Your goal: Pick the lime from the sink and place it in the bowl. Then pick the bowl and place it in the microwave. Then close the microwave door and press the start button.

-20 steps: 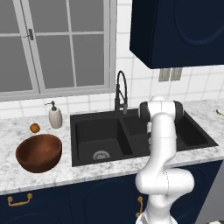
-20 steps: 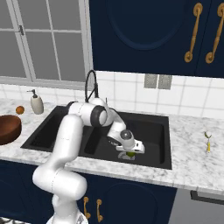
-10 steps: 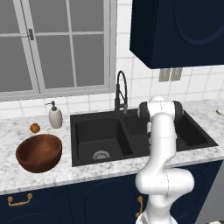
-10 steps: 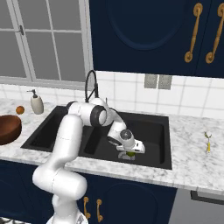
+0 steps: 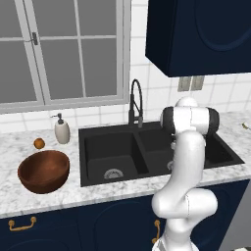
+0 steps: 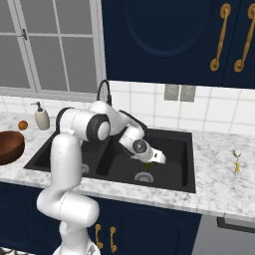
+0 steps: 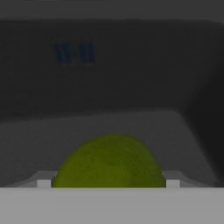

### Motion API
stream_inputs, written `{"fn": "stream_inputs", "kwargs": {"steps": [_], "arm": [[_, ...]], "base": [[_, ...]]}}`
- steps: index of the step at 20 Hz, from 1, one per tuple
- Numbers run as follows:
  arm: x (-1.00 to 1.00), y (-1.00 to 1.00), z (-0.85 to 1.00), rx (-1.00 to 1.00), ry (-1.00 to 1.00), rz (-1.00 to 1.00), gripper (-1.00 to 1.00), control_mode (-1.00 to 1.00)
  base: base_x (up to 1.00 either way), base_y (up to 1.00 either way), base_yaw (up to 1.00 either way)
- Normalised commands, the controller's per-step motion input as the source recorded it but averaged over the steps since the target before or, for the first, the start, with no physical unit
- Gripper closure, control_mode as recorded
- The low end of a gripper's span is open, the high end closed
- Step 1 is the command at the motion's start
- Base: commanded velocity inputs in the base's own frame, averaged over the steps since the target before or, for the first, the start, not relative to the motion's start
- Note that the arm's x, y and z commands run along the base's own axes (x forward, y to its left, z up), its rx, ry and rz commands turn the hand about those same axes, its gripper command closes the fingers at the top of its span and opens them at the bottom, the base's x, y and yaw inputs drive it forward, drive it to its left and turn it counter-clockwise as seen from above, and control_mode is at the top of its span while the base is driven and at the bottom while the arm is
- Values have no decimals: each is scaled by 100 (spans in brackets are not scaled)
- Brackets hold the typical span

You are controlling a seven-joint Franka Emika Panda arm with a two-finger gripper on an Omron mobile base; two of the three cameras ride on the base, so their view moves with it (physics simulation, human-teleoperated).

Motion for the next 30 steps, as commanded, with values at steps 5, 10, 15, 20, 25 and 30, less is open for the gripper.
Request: {"fn": "stream_inputs", "kwargs": {"steps": [5, 10, 15, 20, 25, 30], "arm": [[-29, 0, 100, 3, -24, 0, 100, -100], [-16, 0, 100, 7, -5, -2, 100, -100], [-44, -14, 100, 0, 3, -9, 100, -100], [-57, -22, 100, 0, 6, -4, 100, -100], [-76, -3, 100, 4, 0, 0, 100, -100], [-42, -15, 100, 12, 0, 0, 100, -100]], "base": [[0, 0, 0], [0, 0, 0], [0, 0, 0], [0, 0, 0], [0, 0, 0], [0, 0, 0]]}}
